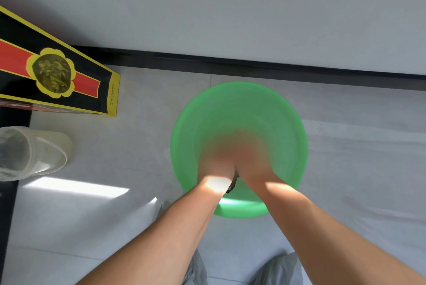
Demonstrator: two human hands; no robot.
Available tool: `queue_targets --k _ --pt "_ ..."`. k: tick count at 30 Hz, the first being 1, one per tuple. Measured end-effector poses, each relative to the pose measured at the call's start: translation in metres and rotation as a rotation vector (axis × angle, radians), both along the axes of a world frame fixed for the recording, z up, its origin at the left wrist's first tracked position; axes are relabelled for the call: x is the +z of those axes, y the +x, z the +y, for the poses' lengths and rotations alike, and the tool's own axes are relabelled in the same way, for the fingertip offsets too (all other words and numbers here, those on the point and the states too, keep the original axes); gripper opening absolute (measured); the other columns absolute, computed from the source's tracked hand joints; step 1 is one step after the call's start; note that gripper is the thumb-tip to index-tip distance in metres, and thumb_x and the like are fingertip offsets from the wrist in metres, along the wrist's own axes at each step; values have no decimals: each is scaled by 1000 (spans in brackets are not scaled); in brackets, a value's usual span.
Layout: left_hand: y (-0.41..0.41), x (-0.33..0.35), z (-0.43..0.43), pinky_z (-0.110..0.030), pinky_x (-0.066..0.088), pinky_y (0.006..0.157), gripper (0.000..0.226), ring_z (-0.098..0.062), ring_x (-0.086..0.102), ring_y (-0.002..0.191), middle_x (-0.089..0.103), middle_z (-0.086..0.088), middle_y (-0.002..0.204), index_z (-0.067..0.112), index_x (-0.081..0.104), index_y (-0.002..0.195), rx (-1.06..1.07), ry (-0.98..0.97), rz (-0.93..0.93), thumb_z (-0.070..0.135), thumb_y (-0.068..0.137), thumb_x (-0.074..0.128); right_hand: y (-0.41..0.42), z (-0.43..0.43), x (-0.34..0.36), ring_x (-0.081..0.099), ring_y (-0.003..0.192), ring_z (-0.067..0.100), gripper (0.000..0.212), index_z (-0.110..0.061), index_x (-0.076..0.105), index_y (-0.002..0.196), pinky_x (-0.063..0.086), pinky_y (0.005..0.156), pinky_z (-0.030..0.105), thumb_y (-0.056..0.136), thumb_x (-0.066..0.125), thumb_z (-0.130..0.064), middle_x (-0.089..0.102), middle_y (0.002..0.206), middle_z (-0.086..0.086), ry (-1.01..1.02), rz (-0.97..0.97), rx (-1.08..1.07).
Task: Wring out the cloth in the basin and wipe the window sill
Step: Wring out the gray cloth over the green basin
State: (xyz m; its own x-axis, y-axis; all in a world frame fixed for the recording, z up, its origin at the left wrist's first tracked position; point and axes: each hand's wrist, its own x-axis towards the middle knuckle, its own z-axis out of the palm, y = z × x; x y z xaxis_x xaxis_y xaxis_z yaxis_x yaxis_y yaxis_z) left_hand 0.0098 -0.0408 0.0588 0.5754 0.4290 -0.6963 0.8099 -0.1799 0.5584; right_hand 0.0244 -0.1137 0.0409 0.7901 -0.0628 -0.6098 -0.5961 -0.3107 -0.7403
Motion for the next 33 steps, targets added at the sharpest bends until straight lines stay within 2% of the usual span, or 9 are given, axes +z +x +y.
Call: queue_targets --k 4,7,9,12,15,20,22,26,33 --pt "0 19 11 -33 43 74 23 -30 61 92 61 0 88 21 53 101 -78 -31 -45 44 99 46 -1 -7 19 48 69 12 28 -18 57 78 42 68 31 103 46 -20 55 75 -3 110 32 12" --pt "3 41 18 -28 46 82 57 -19 58 94 54 8 101 28 30 143 -93 -96 -63 39 94 58 -1 -12 44 58 96 4 27 -27 62 124 42 73 4 104 45 -21 63 106 -13 136 125 2" --pt "3 57 18 -18 43 71 52 -10 55 84 49 15 91 25 33 135 -75 -129 -56 33 93 64 0 -13 60 57 97 3 33 -28 56 134 40 70 -1 103 47 -21 60 109 -13 131 147 -46" --pt "1 85 19 -18 45 64 25 -16 59 83 56 9 87 19 47 107 7 -175 -55 28 92 66 4 -9 93 58 107 11 29 -22 60 130 44 86 12 103 49 -20 63 122 -6 129 164 -145" --pt "1 112 22 -29 45 73 24 -21 60 89 60 3 93 23 48 110 -45 -182 -16 37 95 58 4 -9 123 64 113 21 23 -22 68 111 49 101 37 103 47 -18 70 119 0 195 167 -233" --pt "5 159 29 -32 50 86 21 -12 61 98 62 6 104 26 51 112 54 -222 -98 26 93 60 9 -10 170 60 110 12 32 -24 60 132 45 81 11 100 53 -25 63 125 -7 177 168 -136" --pt "6 184 33 -31 50 90 31 -9 64 101 66 6 109 25 53 117 87 -270 -163 26 88 66 13 -11 189 59 104 9 42 -25 52 139 45 79 14 99 56 -35 60 123 -7 148 197 -142" --pt "10 243 42 -30 53 85 29 -16 70 99 75 -4 104 13 66 108 22 -397 -174 29 84 70 17 -16 250 66 103 15 34 -21 64 115 52 96 37 93 60 -46 70 111 -2 123 207 -134" --pt "18 372 47 -35 54 88 19 -16 71 101 76 -2 104 15 68 109 -15 -435 -219 25 95 63 9 -16 388 66 91 0 12 -25 61 104 50 73 15 94 66 -31 71 99 -8 132 -43 -159"
